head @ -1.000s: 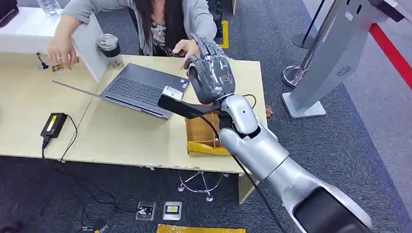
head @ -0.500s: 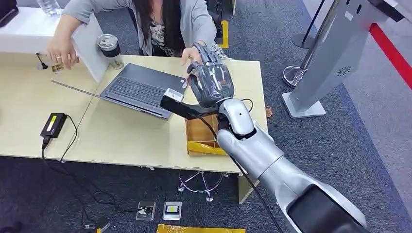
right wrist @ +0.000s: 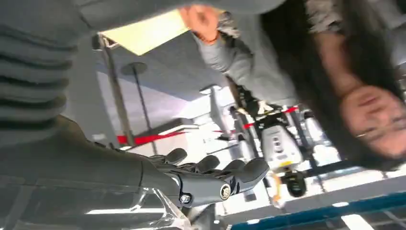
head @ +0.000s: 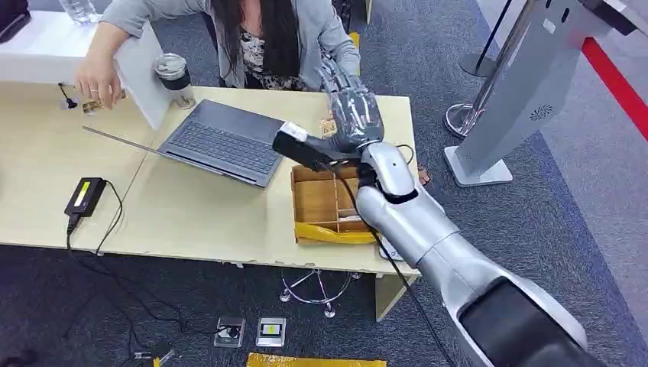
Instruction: Pass the card to the sensor for recognition and then transmit it.
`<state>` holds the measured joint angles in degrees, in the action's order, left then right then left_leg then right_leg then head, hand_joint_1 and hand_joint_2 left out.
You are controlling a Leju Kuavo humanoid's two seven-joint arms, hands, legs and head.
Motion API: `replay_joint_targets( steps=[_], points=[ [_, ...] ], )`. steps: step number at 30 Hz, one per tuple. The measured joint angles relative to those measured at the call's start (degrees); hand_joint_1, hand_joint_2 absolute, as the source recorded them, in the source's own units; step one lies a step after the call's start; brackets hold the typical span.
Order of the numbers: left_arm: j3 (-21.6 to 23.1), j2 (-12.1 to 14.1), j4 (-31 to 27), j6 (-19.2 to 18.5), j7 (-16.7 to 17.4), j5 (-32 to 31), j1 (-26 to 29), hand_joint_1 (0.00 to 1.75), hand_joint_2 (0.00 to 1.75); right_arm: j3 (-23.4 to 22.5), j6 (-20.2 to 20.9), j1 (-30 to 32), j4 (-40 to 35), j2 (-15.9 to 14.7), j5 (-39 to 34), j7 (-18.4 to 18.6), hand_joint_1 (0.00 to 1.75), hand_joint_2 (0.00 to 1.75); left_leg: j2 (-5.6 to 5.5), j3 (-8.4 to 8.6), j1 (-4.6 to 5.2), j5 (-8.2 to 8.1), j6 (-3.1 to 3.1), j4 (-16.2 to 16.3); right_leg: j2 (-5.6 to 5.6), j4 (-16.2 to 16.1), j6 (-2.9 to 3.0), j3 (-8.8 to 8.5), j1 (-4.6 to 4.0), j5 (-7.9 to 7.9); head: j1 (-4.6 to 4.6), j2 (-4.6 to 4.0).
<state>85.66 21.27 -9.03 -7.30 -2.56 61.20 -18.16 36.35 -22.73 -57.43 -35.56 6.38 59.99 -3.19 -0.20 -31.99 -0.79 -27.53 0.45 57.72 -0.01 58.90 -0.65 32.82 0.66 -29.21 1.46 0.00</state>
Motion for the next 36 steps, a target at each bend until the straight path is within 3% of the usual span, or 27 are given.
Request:
replay_joint_targets(
  steps=[3,7,11,13,14,19,23,28,32,36],
  points=[
    [0.0,0.0,0.0,0.0,0.3,0.5,0.3,0.00,0.00,-2.9,4.0,-2.0,2.3,-3.3,-7.3,0.7,0.00,0.00,0.00,0.02,0.04,0.00,0.00,0.0,-0.01,0.0,-0.04,0.00,0.05,0.03,-0.04,0.00],
    [0.0,0.4,0.0,-0.1,0.5,0.5,0.9,0.00,0.00,-9.0,7.9,-4.0,5.6,-10.3,-16.3,1.6,0.00,0.00,-0.12,-0.07,0.05,-0.01,-0.01,0.1,0.09,0.0,-0.04,-0.01,0.06,0.03,-0.02,0.00],
    [0.0,0.5,0.0,-0.1,0.5,0.5,1.0,0.00,0.00,-9.6,8.1,-4.1,5.8,-11.1,-16.9,1.8,0.00,0.00,-0.14,-0.10,0.05,-0.01,-0.02,0.1,0.13,0.0,-0.04,-0.02,0.06,0.03,0.00,0.00],
    [0.1,0.6,0.0,-0.1,0.8,0.6,1.2,0.00,0.00,-12.0,9.6,-4.7,7.1,-14.1,-19.1,2.8,0.00,0.00,-0.18,-0.08,0.05,-0.01,-0.03,0.2,0.17,-0.1,-0.04,0.02,0.06,0.03,-0.02,0.00],
    [0.5,1.0,0.0,0.0,0.9,1.3,1.5,0.00,0.00,-16.9,13.8,-4.5,9.9,-21.6,-24.5,9.4,0.00,0.00,-0.17,-0.15,0.05,-0.06,-0.07,0.2,0.18,-0.1,-0.05,0.03,0.07,0.03,-0.02,0.00],
    [0.7,1.4,0.0,0.1,0.8,2.4,2.3,0.00,0.00,-23.3,17.3,0.0,13.2,-31.2,-30.7,17.5,0.00,0.00,-0.25,-0.06,-0.02,-0.14,-0.17,0.2,0.25,-0.2,-0.05,-0.01,0.00,0.01,-0.07,0.00],
    [0.8,1.5,0.0,0.9,-0.6,3.5,3.0,0.00,0.00,-27.8,19.9,11.9,15.4,-37.3,-35.9,22.3,0.00,0.00,-0.42,-0.19,-0.16,-0.21,-0.24,0.2,0.51,-0.4,-0.07,-0.21,-0.16,-0.04,-0.02,0.00],
    [0.3,1.6,0.0,0.9,-0.8,11.9,3.8,0.00,0.00,-34.0,20.3,26.6,17.5,-40.6,-44.2,20.7,0.00,0.00,-0.39,-0.19,-0.22,-0.31,-0.12,0.1,0.47,-0.4,-0.03,-0.17,-0.23,-0.11,-0.09,0.00],
    [-2.8,1.3,0.0,-0.8,-2.2,19.9,5.5,0.00,0.00,-39.2,22.2,37.9,18.9,-39.7,-49.0,12.7,0.00,0.00,-0.41,-0.22,-0.25,-0.37,-0.09,0.1,0.49,-0.4,0.01,-0.18,-0.25,-0.20,-0.07,0.00],
    [-6.3,0.8,0.0,-0.6,-5.6,24.6,6.4,0.00,0.00,-43.3,25.0,44.6,20.2,-38.0,-54.0,6.9,0.00,0.00,-0.37,-0.17,-0.26,-0.37,-0.09,0.1,0.45,-0.4,0.03,-0.18,-0.28,-0.23,-0.07,0.00]
  ],
)
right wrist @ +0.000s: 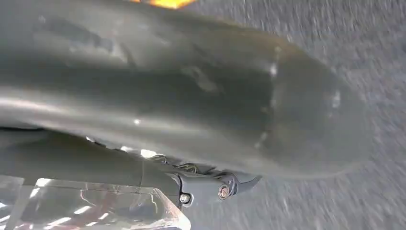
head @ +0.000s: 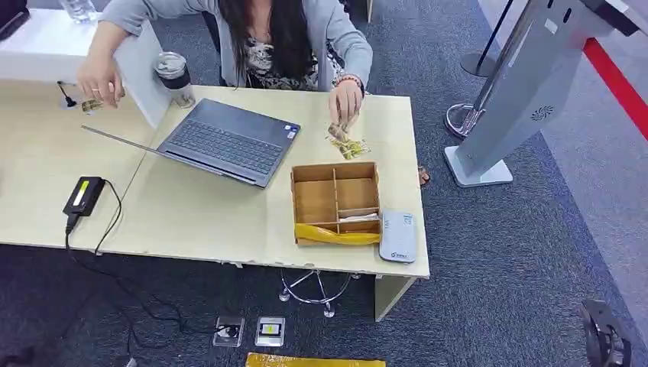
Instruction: Pass the card to the sensor for recognition and then transmit it.
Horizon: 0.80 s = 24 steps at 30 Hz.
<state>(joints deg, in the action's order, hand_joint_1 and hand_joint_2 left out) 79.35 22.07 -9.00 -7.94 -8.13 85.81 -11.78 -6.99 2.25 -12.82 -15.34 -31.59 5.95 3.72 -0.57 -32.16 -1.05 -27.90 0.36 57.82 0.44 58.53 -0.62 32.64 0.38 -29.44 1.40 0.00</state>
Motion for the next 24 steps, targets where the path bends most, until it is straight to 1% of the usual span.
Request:
replay_joint_targets(
  steps=[2,4,6,8,10,13,16,20,24],
  points=[
    [-1.9,-0.3,0.0,1.0,-1.4,0.8,0.3,0.00,0.00,-2.2,0.4,2.4,0.7,1.4,-1.1,-0.2,0.00,0.00,0.01,0.00,-0.01,0.00,0.00,0.0,-0.01,0.0,0.00,0.00,-0.01,0.00,0.00,0.00],
    [-3.1,-0.7,0.0,2.8,-2.2,0.7,0.4,0.00,0.00,-3.5,1.6,4.2,1.1,2.7,-0.8,1.2,0.00,0.00,0.08,0.03,0.01,0.01,0.01,0.0,-0.11,0.0,0.00,0.00,0.02,0.01,-0.02,0.00],
    [-4.1,-0.8,0.0,3.8,-2.1,0.5,0.3,0.00,0.00,-4.7,2.2,5.0,1.5,3.6,-1.8,2.5,0.00,0.00,0.18,0.07,0.02,0.01,0.01,0.0,-0.20,0.0,-0.01,0.00,0.03,0.02,-0.02,0.00],
    [-4.9,-1.0,0.0,4.0,-1.0,-0.1,0.1,0.00,0.00,-6.4,3.5,5.4,1.9,4.2,-3.7,2.9,0.00,0.00,0.27,0.10,0.02,0.01,0.01,0.0,-0.28,0.0,-0.01,-0.01,0.03,0.04,0.02,0.00],
    [-5.6,-1.0,0.0,3.8,1.0,-0.3,0.0,0.00,0.00,-8.1,4.9,5.7,2.0,4.9,-4.0,2.1,0.00,0.00,0.30,0.11,0.02,0.01,0.01,0.0,-0.31,0.0,-0.02,-0.02,0.03,0.05,0.02,0.00],
    [-6.3,-0.9,0.0,3.8,3.7,-0.3,-0.1,0.00,0.00,-9.3,4.9,5.8,2.3,5.4,-3.0,-1.3,0.00,0.00,0.32,0.12,0.08,0.01,0.00,0.0,-0.32,0.0,-0.03,-0.02,0.09,0.05,0.00,0.00],
    [-7.2,-0.8,0.0,3.3,5.3,-0.4,0.0,0.00,0.00,-10.5,4.8,5.3,2.3,5.8,-1.9,-2.0,0.00,0.00,0.34,0.12,0.07,0.01,0.00,0.0,-0.38,0.0,-0.03,-0.02,0.08,0.05,-0.02,0.00],
    [-7.5,-0.8,0.0,2.8,5.4,-0.9,0.1,0.00,0.00,-10.5,5.0,4.7,2.3,6.1,0.4,-2.6,0.00,0.00,0.33,0.12,0.07,0.01,0.00,0.0,-0.37,0.0,-0.03,-0.04,0.08,0.05,0.00,0.00],
    [-7.6,-0.7,0.0,2.7,5.4,-1.3,0.4,0.00,0.00,-10.5,4.9,4.7,2.3,6.1,0.8,-2.8,0.00,0.00,0.33,0.11,0.07,0.01,0.00,0.0,-0.38,0.0,-0.03,-0.03,0.08,0.05,0.00,0.00]
  ],
)
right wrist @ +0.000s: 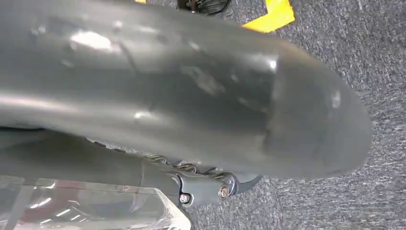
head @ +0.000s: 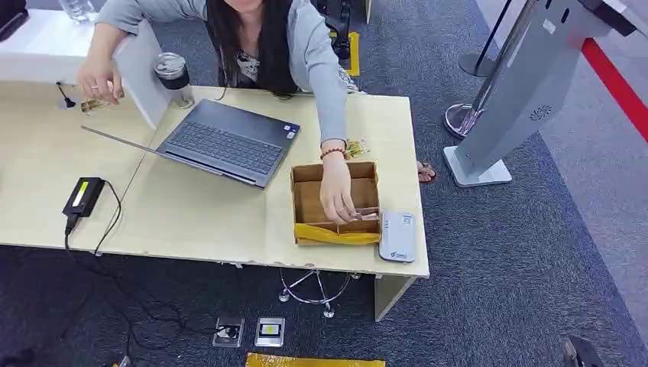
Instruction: Pass the card to the sensor for recognition and then transmit it.
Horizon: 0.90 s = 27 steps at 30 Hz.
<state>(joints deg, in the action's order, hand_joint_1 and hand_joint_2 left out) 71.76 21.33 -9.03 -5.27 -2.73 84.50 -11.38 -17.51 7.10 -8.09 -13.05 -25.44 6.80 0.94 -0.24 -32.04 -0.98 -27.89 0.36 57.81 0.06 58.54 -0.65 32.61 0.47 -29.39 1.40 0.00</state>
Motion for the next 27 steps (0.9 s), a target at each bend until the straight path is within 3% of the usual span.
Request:
replay_joint_targets(
  steps=[19,27],
  points=[
    [0.0,0.0,0.0,0.1,0.0,-2.7,0.4,0.00,0.00,-0.8,-2.2,0.8,0.7,0.4,1.6,-0.6,0.00,0.00,0.01,0.01,0.00,0.00,0.00,0.0,-0.01,0.0,0.00,-0.01,0.00,0.00,0.02,0.00],
    [0.1,0.2,0.0,0.2,0.0,-2.9,0.5,0.00,0.00,-0.7,-0.8,0.4,0.7,0.5,3.6,-1.0,0.00,0.00,0.01,0.01,0.00,0.00,0.00,0.0,-0.02,0.0,0.00,-0.02,0.00,0.00,0.00,0.00]
  ],
)
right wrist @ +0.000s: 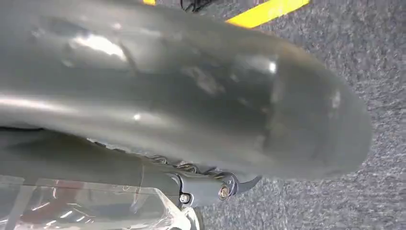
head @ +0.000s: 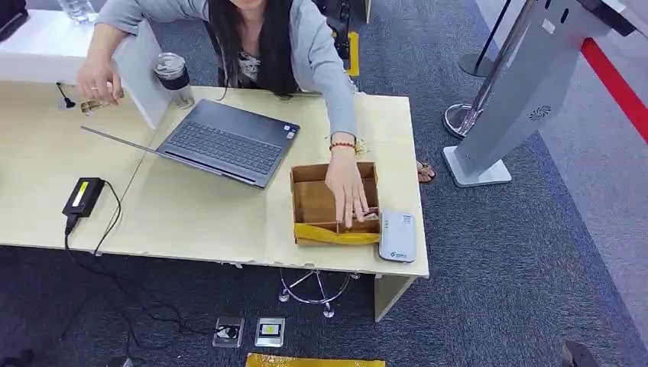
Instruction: Pass the card to the sensor for recognition and then transmit it.
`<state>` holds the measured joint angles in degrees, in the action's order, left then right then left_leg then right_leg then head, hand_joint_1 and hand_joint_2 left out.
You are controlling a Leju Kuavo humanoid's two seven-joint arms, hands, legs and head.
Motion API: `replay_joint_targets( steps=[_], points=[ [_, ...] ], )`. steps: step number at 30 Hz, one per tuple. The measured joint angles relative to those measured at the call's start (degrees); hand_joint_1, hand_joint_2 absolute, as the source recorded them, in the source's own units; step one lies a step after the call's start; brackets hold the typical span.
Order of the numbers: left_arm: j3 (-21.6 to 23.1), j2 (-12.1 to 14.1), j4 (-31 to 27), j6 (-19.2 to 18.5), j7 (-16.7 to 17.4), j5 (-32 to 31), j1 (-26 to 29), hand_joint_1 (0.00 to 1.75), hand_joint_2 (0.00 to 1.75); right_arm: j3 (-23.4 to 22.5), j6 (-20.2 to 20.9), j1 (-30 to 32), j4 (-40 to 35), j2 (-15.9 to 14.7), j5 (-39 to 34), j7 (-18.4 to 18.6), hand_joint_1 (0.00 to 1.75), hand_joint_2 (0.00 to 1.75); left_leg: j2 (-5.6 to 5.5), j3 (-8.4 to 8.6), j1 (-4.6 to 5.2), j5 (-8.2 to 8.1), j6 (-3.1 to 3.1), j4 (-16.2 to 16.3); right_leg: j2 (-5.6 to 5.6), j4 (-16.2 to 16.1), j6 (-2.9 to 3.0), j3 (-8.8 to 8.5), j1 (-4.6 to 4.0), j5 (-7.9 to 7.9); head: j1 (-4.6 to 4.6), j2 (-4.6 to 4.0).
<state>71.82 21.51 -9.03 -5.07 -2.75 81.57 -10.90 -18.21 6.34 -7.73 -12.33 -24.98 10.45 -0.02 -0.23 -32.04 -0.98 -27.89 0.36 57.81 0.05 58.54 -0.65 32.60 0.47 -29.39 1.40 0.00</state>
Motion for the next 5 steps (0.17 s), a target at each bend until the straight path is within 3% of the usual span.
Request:
replay_joint_targets(
  steps=[5],
  points=[
    [0.0,0.2,0.0,-1.2,1.1,-0.2,0.2,0.00,0.00,0.0,1.2,-0.4,0.0,0.0,0.3,0.5,0.00,0.00,0.00,0.00,0.00,0.00,0.00,0.0,0.02,0.0,0.00,-0.01,0.00,0.00,0.00,0.00]
  ],
)
